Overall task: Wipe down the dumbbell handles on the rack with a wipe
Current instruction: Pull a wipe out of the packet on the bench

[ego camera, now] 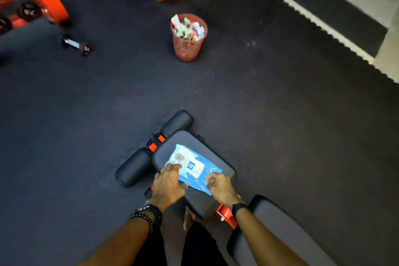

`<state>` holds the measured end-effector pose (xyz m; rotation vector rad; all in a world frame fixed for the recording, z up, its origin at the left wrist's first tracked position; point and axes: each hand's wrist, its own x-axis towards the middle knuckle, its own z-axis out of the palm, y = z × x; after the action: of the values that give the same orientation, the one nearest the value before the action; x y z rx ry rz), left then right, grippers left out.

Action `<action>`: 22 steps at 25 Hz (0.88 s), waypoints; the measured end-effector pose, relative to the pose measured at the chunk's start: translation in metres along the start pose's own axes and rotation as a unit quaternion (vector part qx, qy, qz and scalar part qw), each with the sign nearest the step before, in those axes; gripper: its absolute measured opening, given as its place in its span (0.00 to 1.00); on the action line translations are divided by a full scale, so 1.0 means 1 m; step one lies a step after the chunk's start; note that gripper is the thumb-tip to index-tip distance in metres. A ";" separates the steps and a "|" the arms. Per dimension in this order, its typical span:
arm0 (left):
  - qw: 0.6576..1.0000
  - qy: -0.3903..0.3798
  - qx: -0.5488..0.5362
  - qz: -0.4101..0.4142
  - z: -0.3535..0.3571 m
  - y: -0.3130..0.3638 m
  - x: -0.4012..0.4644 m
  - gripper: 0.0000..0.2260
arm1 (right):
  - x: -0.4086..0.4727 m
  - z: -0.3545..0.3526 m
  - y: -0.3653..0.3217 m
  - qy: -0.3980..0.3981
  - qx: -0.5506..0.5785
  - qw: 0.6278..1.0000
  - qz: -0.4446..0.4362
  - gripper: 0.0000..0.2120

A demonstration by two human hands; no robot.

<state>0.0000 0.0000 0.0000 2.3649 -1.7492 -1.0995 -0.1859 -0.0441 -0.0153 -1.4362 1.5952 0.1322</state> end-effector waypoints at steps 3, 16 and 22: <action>0.998 -0.039 -0.016 -0.041 0.036 0.010 0.036 0.35 | 0.050 0.011 0.005 -0.038 -0.011 0.999 0.024 0.17; 0.960 -0.019 -0.229 -0.161 0.042 -0.004 0.084 0.11 | 0.090 0.015 -0.018 -0.030 -0.259 0.962 -0.085 0.09; 0.957 0.006 -0.233 -0.171 0.049 0.007 0.079 0.12 | 0.086 0.042 -0.005 0.013 -0.400 0.906 -0.136 0.10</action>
<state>-0.0211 -0.0498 -0.0761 2.3915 -0.9453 -1.3455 -0.1462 -0.0803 -0.0948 -2.2763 1.3909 0.6668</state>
